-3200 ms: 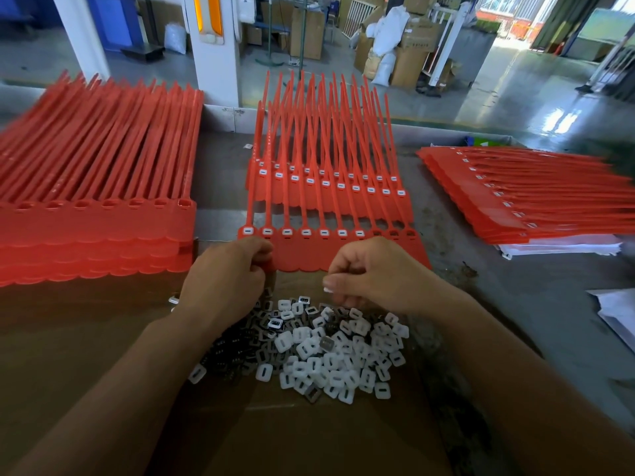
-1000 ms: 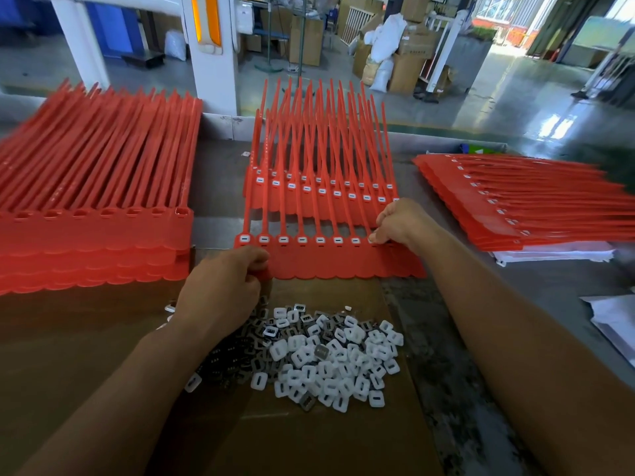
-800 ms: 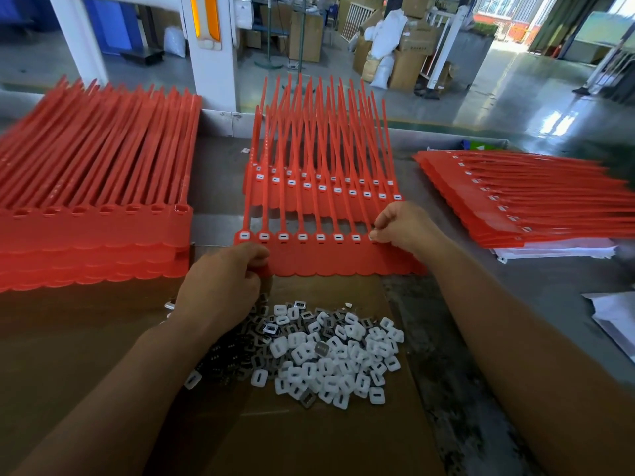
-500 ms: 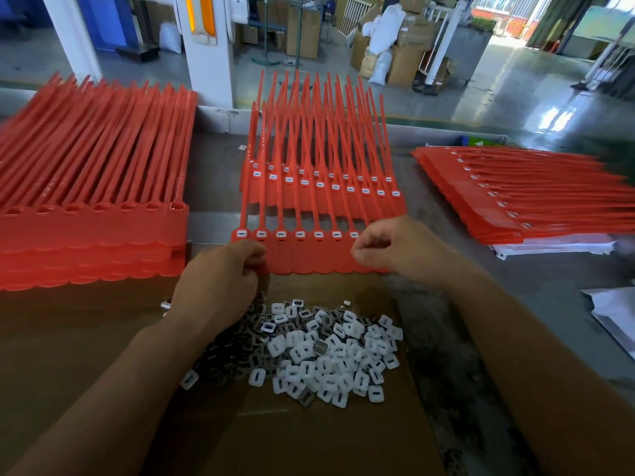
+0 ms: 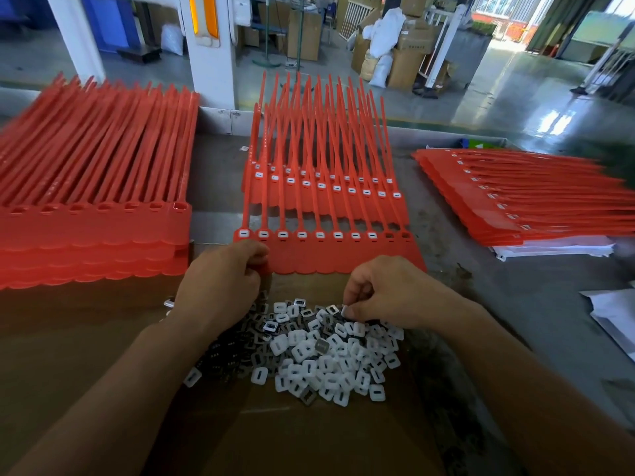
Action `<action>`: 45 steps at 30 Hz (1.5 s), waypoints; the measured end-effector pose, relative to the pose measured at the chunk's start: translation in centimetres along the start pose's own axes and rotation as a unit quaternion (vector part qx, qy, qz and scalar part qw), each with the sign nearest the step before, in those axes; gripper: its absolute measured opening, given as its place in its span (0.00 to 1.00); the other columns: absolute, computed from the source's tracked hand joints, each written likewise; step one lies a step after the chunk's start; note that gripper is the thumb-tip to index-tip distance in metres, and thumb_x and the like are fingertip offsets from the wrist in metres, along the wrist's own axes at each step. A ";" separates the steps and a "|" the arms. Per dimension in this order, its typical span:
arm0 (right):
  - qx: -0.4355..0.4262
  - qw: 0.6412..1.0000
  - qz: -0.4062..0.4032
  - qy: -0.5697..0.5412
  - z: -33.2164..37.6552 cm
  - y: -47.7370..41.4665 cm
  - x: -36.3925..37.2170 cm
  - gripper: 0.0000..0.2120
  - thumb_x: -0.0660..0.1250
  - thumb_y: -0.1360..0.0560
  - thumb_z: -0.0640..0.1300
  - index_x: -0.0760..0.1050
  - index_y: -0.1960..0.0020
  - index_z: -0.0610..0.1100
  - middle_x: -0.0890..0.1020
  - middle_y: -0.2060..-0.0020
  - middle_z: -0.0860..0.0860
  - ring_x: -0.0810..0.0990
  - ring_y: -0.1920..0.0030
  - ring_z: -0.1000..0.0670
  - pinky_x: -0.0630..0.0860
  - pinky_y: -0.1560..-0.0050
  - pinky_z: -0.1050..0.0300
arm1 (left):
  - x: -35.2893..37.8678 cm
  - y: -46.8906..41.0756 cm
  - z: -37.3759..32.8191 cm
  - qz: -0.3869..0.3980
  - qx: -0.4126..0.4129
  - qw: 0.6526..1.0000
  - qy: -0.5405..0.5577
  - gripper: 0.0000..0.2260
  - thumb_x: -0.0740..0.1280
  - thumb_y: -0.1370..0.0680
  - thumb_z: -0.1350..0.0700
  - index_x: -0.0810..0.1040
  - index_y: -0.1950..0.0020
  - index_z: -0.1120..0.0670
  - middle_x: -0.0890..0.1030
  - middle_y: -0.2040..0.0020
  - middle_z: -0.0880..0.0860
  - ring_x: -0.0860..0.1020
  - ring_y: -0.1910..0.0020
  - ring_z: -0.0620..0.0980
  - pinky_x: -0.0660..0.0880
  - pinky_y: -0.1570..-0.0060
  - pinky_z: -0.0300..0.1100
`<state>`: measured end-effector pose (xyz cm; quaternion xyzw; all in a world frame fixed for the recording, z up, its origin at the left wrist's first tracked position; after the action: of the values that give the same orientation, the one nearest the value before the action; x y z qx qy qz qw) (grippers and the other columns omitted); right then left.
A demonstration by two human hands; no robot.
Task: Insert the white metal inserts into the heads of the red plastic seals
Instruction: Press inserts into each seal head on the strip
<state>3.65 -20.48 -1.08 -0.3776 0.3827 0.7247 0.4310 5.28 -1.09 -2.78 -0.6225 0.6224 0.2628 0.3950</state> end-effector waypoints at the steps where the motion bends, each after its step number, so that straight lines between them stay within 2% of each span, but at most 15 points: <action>1: 0.001 1.000 -0.004 -0.010 0.0 0.0 0.0 0.05 0.72 0.30 0.47 0.77 0.62 0.52 0.76 0.67 0.60 0.75 0.63 0.62 0.68 0.65 0.71 | 0.0 0.0 0.0 0.001 0.000 1.000 0.000 0.19 0.60 0.26 0.65 0.75 0.38 0.51 0.80 0.42 0.47 0.75 0.43 0.46 0.67 0.46 0.37; 4: 0.002 0.998 -0.017 -0.061 0.0 0.3 -0.2 0.07 0.68 0.27 0.45 0.73 0.62 0.52 0.79 0.66 0.58 0.78 0.64 0.61 0.72 0.64 0.71 | 0.1 -0.1 0.0 -0.001 0.000 1.000 -0.001 0.19 0.60 0.26 0.65 0.75 0.37 0.51 0.80 0.42 0.47 0.75 0.43 0.47 0.67 0.45 0.37; 7: 0.024 0.987 -0.050 -0.148 -0.4 0.5 -0.7 0.07 0.66 0.25 0.42 0.72 0.61 0.49 0.82 0.64 0.52 0.82 0.65 0.59 0.79 0.61 0.64 | 0.0 -0.1 -0.1 -0.005 0.000 1.000 0.001 0.19 0.60 0.27 0.66 0.76 0.38 0.51 0.80 0.43 0.47 0.76 0.43 0.47 0.68 0.45 0.38; 9: 0.032 0.984 -0.078 -0.155 -0.9 0.6 -1.3 0.07 0.67 0.26 0.41 0.72 0.61 0.48 0.83 0.64 0.50 0.83 0.64 0.56 0.80 0.59 0.60 | 0.0 -0.1 -0.1 -0.005 0.000 1.000 0.000 0.19 0.60 0.26 0.66 0.75 0.38 0.51 0.80 0.43 0.48 0.76 0.43 0.47 0.68 0.45 0.38; 13: 0.061 0.968 -0.119 -0.211 -2.6 0.3 -2.3 0.06 0.66 0.26 0.38 0.72 0.60 0.44 0.82 0.65 0.49 0.81 0.68 0.59 0.77 0.66 0.68 | 0.0 0.0 -0.2 -0.002 0.001 1.000 0.001 0.19 0.60 0.26 0.65 0.75 0.38 0.51 0.80 0.42 0.48 0.76 0.44 0.47 0.67 0.46 0.37; 16: 0.102 0.947 -0.160 -0.258 -4.5 -0.2 -3.0 0.07 0.63 0.24 0.36 0.70 0.59 0.43 0.82 0.64 0.46 0.81 0.68 0.55 0.77 0.66 0.66 | 0.1 -0.1 -0.1 -0.004 0.002 1.000 0.005 0.19 0.60 0.27 0.66 0.76 0.39 0.52 0.80 0.43 0.48 0.76 0.44 0.47 0.67 0.46 0.36; 21: 0.125 0.938 -0.231 -0.228 -6.9 -0.7 -4.5 0.07 0.69 0.29 0.35 0.74 0.63 0.42 0.79 0.69 0.48 0.77 0.68 0.52 0.73 0.69 0.65 | 0.1 -0.1 0.0 -0.010 0.005 1.000 0.003 0.19 0.61 0.27 0.66 0.77 0.40 0.52 0.81 0.44 0.48 0.76 0.44 0.46 0.66 0.47 0.36; 25: 0.149 0.928 -0.268 -0.212 -8.6 -1.5 -5.2 0.09 0.73 0.34 0.34 0.76 0.63 0.45 0.78 0.68 0.49 0.76 0.67 0.51 0.74 0.62 0.57 | 0.0 -0.1 -0.1 -0.011 0.003 1.000 0.002 0.18 0.61 0.27 0.66 0.77 0.40 0.52 0.81 0.44 0.48 0.76 0.44 0.46 0.66 0.48 0.35; 28: 0.140 0.924 -0.280 -0.221 -9.1 -2.3 -5.4 0.07 0.74 0.34 0.34 0.78 0.62 0.44 0.79 0.69 0.50 0.76 0.68 0.52 0.73 0.63 0.60 | 0.0 -0.1 -0.1 -0.011 0.003 1.000 0.001 0.19 0.60 0.27 0.66 0.77 0.40 0.52 0.81 0.44 0.47 0.76 0.45 0.46 0.66 0.48 0.35; 32: 0.137 0.923 -0.288 -0.215 -9.5 -3.4 -5.3 0.08 0.75 0.34 0.35 0.79 0.63 0.47 0.79 0.68 0.52 0.76 0.65 0.54 0.73 0.58 0.61 | 0.0 -0.1 0.0 -0.007 0.003 1.000 0.001 0.19 0.60 0.27 0.66 0.76 0.39 0.52 0.80 0.44 0.48 0.76 0.45 0.46 0.66 0.49 0.35; 36: 0.127 0.940 -0.248 -0.196 -9.4 -4.5 -4.7 0.04 0.71 0.29 0.36 0.80 0.56 0.43 0.77 0.67 0.54 0.74 0.66 0.58 0.68 0.65 0.65 | 0.0 -0.1 0.0 -0.008 -0.001 1.000 -0.001 0.19 0.60 0.27 0.66 0.76 0.38 0.51 0.80 0.43 0.47 0.76 0.44 0.46 0.66 0.47 0.35; 41: 0.128 0.942 -0.236 -0.200 -9.6 -4.8 -4.4 0.07 0.69 0.28 0.36 0.78 0.59 0.47 0.77 0.65 0.54 0.74 0.61 0.56 0.69 0.60 0.63 | 0.0 -0.2 0.0 -0.009 0.001 1.000 -0.006 0.19 0.60 0.26 0.66 0.75 0.38 0.51 0.80 0.43 0.47 0.76 0.44 0.46 0.66 0.48 0.34; 45: 0.132 0.947 -0.219 -0.194 -9.8 -5.0 -4.4 0.08 0.69 0.28 0.36 0.78 0.61 0.48 0.77 0.65 0.55 0.73 0.62 0.58 0.68 0.60 0.63 | 0.0 -0.2 0.0 -0.006 0.000 1.000 -0.004 0.19 0.60 0.26 0.66 0.76 0.38 0.51 0.80 0.43 0.47 0.76 0.45 0.47 0.68 0.46 0.37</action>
<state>11.86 -28.91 -2.54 -0.2441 0.2914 0.6146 0.6912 5.44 -1.12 -2.78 -0.6253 0.6169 0.2628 0.3992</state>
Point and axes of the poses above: each hand's wrist, its own y-axis away from the middle knuckle, its own x-axis out of the palm, z = x × y, the point moved 4 cm from there along -y, towards the middle knuckle
